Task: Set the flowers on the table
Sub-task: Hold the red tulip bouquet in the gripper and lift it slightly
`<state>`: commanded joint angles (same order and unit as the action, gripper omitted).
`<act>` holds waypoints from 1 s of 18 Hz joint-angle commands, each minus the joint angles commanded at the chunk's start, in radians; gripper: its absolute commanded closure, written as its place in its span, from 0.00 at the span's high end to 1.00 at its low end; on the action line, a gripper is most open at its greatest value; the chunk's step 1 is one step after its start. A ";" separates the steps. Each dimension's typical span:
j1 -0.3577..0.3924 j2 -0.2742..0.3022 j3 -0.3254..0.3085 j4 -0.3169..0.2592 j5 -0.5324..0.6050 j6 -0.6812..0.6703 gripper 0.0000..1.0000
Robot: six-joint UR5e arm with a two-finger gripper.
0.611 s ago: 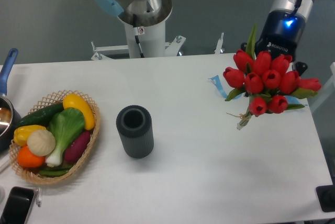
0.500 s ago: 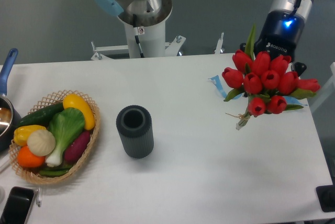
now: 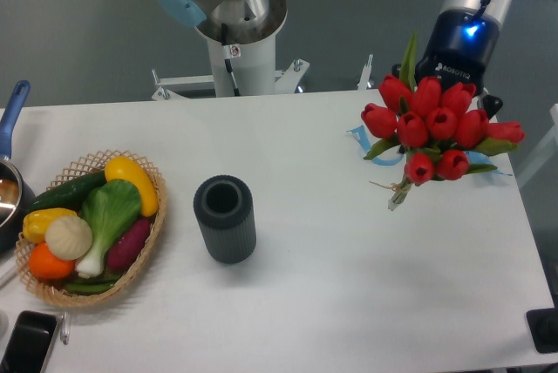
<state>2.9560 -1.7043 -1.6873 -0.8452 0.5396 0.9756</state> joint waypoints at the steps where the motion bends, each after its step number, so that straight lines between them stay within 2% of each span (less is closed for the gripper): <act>1: 0.000 0.003 0.001 -0.002 0.029 0.000 0.47; 11: -0.015 0.006 0.009 0.002 0.184 0.009 0.47; 18: -0.112 -0.032 0.029 0.008 0.417 0.067 0.47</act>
<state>2.8441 -1.7364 -1.6583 -0.8376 0.9569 1.0431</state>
